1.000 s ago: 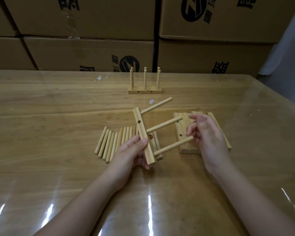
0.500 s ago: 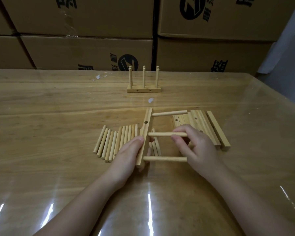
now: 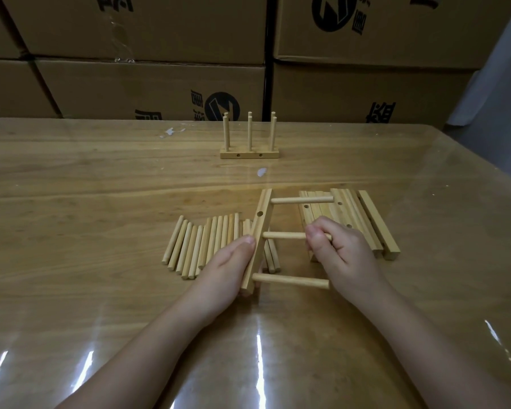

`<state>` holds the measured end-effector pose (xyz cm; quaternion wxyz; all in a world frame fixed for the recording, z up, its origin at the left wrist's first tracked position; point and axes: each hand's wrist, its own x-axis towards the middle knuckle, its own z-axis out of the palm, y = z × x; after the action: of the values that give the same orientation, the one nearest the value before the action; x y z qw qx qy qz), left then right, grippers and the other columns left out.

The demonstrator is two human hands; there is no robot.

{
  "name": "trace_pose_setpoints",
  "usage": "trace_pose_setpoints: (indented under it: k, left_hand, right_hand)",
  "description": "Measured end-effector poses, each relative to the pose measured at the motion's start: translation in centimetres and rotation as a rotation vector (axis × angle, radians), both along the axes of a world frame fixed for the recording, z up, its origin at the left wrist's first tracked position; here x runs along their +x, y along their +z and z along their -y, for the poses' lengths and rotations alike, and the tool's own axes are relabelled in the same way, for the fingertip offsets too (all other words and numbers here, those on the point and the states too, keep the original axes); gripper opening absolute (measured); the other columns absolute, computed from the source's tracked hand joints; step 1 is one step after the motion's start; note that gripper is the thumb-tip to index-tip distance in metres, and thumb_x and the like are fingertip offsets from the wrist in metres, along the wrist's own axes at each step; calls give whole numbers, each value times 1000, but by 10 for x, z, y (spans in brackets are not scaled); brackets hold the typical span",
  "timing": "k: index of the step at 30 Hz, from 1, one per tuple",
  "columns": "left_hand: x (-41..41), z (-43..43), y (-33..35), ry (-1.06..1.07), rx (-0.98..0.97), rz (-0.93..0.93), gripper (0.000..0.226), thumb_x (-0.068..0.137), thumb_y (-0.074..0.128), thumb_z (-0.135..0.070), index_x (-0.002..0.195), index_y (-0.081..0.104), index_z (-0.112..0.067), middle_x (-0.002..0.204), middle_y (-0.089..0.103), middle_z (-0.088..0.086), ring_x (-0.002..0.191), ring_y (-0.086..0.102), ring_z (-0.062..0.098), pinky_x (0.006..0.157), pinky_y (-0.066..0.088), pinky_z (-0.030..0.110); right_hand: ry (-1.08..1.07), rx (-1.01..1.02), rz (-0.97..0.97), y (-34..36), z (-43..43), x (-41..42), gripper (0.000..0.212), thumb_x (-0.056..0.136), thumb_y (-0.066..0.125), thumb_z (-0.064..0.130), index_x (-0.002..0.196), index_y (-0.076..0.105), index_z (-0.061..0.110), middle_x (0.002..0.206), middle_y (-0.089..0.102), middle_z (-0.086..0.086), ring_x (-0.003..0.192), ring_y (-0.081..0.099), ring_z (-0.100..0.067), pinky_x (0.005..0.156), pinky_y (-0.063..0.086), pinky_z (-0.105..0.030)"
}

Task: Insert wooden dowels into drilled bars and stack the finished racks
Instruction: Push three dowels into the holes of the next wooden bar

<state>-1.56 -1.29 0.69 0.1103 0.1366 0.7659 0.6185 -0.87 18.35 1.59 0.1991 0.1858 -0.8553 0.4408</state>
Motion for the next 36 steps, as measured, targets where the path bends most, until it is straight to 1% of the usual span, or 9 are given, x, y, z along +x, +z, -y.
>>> trace_pose_setpoints:
  k: [4, 9, 16, 21, 25, 27, 29, 32, 36]
  left_hand:
    - [0, -1, -3, 27, 12, 6, 41, 101, 31, -42, 74, 60, -31, 65, 58, -7, 79, 55, 30, 83, 47, 38]
    - [-1, 1, -4, -1, 12, -34, 46, 103, 29, -34, 67, 57, -25, 59, 54, -11, 57, 50, 3, 57, 41, 14]
    - [0, -2, -4, -56, -21, -38, 41, 100, 29, -39, 75, 55, -19, 59, 53, -14, 55, 49, 1, 57, 41, 12]
    - [0, 0, -7, -68, -48, -36, 58, 92, 29, -59, 131, 54, -24, 101, 65, 0, 99, 60, 16, 89, 44, 33]
    - [-1, 2, -8, -88, -43, -24, 59, 93, 32, -58, 127, 55, -15, 94, 66, 1, 104, 58, 27, 92, 43, 39]
    - [-2, 2, -9, -99, -52, -12, 61, 91, 32, -57, 127, 54, -13, 116, 60, 8, 118, 50, 33, 103, 38, 45]
    - [-2, 2, -10, -96, -84, -7, 61, 85, 32, -59, 128, 56, -22, 126, 58, 4, 123, 49, 18, 109, 35, 33]
    - [0, 1, -7, -75, -114, -14, 51, 79, 32, -63, 123, 52, -46, 119, 52, -34, 110, 40, -28, 86, 28, -7]
    - [0, 0, -11, -85, -112, -63, 67, 81, 30, -63, 136, 48, -29, 117, 53, -34, 112, 40, -24, 86, 29, -6]
  right_hand:
    - [-8, 9, -25, 1, 2, 0, 28, 91, 37, 44, 74, 52, 28, 54, 49, 2, 50, 46, -14, 46, 35, -26]
    - [-70, -167, -101, 0, 1, 2, 53, 91, 31, 61, 70, 52, 17, 53, 46, -4, 48, 44, -18, 44, 36, -34]
    - [-244, -368, 5, 5, -15, -7, 21, 85, 54, 53, 100, 50, 39, 81, 62, 7, 77, 61, -11, 69, 52, -26]
    - [-121, -291, 16, 2, -10, -6, 18, 93, 48, 24, 104, 62, 20, 84, 68, 7, 80, 66, -6, 73, 52, -19]
    - [-76, -275, 39, 3, -9, -6, 15, 94, 49, 6, 102, 61, 10, 81, 68, 0, 76, 67, -10, 71, 54, -23]
    - [-81, -278, 24, 3, -9, -5, 15, 94, 48, 4, 98, 62, 10, 78, 68, 0, 73, 67, -11, 69, 54, -23]
    - [-78, -289, 29, 4, -10, -5, 16, 94, 48, 5, 97, 63, 11, 76, 68, -1, 72, 66, -11, 68, 53, -22]
    - [-71, -317, 54, 4, -10, -4, 16, 94, 48, 5, 95, 63, 11, 75, 68, -1, 70, 66, -13, 67, 52, -21]
    - [-47, -348, 100, 4, -10, -5, 15, 94, 48, 7, 98, 62, 9, 75, 68, -2, 71, 66, -14, 67, 52, -21]
